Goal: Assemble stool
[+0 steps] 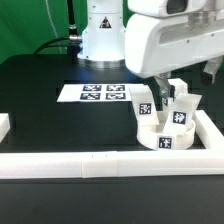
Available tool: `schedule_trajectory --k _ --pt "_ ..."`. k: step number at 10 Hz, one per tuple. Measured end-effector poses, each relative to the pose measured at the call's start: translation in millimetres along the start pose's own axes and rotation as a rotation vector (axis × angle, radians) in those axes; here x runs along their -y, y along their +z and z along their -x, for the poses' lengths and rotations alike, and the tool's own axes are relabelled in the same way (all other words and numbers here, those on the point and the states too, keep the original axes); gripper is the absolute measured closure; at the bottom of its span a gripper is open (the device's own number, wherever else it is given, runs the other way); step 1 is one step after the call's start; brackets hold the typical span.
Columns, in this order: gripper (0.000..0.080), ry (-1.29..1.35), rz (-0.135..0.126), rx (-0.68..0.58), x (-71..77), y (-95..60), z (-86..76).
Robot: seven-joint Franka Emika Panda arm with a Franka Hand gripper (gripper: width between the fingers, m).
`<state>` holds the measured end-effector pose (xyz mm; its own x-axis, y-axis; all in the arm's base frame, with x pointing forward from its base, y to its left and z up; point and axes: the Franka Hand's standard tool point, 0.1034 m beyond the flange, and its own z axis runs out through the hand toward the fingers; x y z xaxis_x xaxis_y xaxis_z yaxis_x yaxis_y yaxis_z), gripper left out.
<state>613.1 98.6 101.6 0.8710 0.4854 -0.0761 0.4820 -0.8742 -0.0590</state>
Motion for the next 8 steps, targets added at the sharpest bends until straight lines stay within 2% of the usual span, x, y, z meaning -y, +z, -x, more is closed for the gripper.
schedule_trajectory --k 1,3,4,5,7,8 --pt "0.015 0.003 -0.004 0.042 1.1 0.9 3.9" --pt "0.015 -0.026 0.009 0.028 -1.8 1.0 1.4" --pt "0.015 -0.049 0.023 -0.002 -0.8 3.2 -1.9" --pt "0.015 -0.06 0.022 0.002 -1.4 3.9 -0.4" --pt "0.015 -0.205 0.034 0.011 -6.3 4.4 1.3" --pt "0.015 -0.359 0.034 0.014 -7.0 7.2 1.7"
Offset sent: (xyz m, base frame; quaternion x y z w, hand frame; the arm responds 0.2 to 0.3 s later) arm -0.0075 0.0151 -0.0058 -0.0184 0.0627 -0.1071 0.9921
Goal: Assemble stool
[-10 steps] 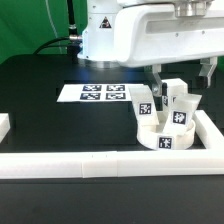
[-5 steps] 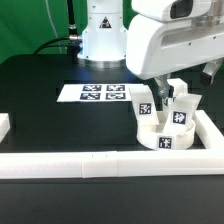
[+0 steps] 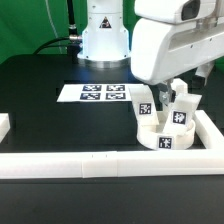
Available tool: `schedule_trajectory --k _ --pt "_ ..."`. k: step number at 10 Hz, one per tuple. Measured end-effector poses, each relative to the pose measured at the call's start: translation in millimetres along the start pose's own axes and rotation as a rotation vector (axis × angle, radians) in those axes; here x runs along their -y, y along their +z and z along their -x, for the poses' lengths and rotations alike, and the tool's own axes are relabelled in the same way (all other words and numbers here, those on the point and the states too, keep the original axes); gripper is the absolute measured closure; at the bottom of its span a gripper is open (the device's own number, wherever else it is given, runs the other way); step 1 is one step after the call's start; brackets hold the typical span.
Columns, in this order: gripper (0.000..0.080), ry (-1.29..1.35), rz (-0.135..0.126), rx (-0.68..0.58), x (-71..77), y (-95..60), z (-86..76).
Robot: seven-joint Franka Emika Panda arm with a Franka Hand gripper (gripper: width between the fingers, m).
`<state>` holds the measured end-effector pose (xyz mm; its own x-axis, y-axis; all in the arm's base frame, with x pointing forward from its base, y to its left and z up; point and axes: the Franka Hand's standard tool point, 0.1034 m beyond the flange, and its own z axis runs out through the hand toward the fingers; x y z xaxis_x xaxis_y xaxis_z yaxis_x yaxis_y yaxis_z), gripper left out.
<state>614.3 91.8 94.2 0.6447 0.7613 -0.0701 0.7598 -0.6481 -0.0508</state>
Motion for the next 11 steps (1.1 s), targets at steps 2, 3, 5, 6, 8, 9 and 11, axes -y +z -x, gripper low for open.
schedule_trajectory --k 2,3,5,6,8,9,11 --pt "0.015 -0.173 0.005 0.02 3.7 3.7 -0.9" --pt "0.015 -0.251 0.004 0.018 4.7 4.0 -2.2" --pt "0.015 -0.229 0.004 0.018 6.7 9.2 -4.0" --pt "0.015 -0.218 0.004 0.018 7.6 11.0 -4.5" --pt "0.0248 -0.21 0.003 0.02 7.8 14.1 -3.6" --pt "0.0248 -0.207 0.001 0.023 7.9 15.7 -2.5" --pt "0.0466 -0.204 0.001 0.023 7.0 15.7 -1.7"
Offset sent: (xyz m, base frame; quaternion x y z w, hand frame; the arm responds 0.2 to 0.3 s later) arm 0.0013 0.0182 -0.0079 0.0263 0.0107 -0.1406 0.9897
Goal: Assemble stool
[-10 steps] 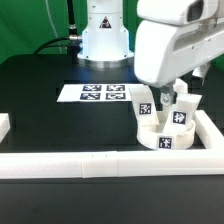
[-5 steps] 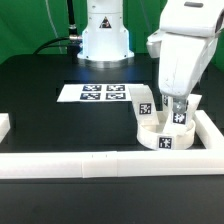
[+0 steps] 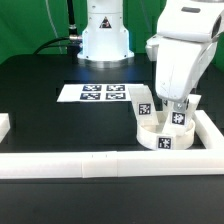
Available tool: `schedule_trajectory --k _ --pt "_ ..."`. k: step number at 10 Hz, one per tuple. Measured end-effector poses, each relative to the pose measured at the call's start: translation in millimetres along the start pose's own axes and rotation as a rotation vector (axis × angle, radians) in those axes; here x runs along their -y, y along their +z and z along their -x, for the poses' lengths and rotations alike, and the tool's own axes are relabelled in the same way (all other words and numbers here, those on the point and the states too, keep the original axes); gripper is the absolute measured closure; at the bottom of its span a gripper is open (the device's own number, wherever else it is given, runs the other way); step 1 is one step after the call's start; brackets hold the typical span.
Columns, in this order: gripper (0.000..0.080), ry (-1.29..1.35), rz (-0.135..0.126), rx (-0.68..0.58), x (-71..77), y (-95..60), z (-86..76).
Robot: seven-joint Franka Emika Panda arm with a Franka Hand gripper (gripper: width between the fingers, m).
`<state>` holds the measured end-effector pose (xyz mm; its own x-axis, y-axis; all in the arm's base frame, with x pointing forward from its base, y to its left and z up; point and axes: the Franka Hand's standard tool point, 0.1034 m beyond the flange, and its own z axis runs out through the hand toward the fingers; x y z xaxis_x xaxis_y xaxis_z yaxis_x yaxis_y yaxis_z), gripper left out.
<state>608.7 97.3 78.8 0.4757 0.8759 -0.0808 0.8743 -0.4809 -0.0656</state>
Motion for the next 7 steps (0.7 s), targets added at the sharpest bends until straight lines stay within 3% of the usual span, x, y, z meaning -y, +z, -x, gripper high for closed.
schedule_trajectory --k 4,7 --pt "0.0466 0.071 -0.001 -0.001 -0.8 0.1 1.1" --pt "0.0465 0.293 0.001 0.0 -2.2 0.5 0.8"
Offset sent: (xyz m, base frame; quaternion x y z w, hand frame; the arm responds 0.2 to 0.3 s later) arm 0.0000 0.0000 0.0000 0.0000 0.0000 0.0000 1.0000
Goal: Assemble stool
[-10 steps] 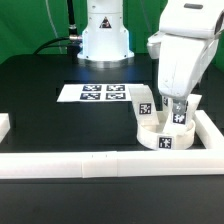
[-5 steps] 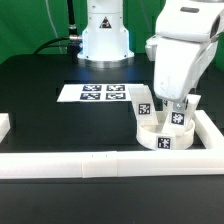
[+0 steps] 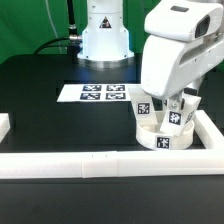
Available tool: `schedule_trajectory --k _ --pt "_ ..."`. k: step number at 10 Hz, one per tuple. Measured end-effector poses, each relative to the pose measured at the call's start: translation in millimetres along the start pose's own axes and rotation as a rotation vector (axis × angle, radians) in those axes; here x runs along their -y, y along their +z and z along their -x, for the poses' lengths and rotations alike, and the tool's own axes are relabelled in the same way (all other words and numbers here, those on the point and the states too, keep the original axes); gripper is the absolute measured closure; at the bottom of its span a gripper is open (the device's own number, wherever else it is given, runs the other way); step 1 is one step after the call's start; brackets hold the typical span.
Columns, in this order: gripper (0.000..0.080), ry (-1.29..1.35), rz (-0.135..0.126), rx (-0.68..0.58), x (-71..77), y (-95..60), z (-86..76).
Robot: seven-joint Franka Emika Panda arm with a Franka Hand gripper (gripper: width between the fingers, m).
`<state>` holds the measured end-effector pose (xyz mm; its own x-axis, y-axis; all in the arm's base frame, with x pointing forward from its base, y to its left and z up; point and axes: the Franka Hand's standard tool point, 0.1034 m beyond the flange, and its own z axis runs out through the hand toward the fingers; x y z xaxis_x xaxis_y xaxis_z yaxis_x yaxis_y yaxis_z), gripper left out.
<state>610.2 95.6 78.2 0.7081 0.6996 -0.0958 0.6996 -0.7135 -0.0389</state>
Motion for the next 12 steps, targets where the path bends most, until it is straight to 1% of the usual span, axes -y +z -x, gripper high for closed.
schedule_trajectory --k 3,6,8,12 --pt "0.0465 0.356 0.014 -0.033 3.4 0.2 2.6" --pt "0.0465 0.717 0.01 -0.072 1.1 -0.4 3.3" --pt "0.0465 0.862 0.009 -0.083 -1.3 -1.0 3.0" --pt "0.0465 1.122 0.008 -0.089 -10.7 -1.8 8.9"
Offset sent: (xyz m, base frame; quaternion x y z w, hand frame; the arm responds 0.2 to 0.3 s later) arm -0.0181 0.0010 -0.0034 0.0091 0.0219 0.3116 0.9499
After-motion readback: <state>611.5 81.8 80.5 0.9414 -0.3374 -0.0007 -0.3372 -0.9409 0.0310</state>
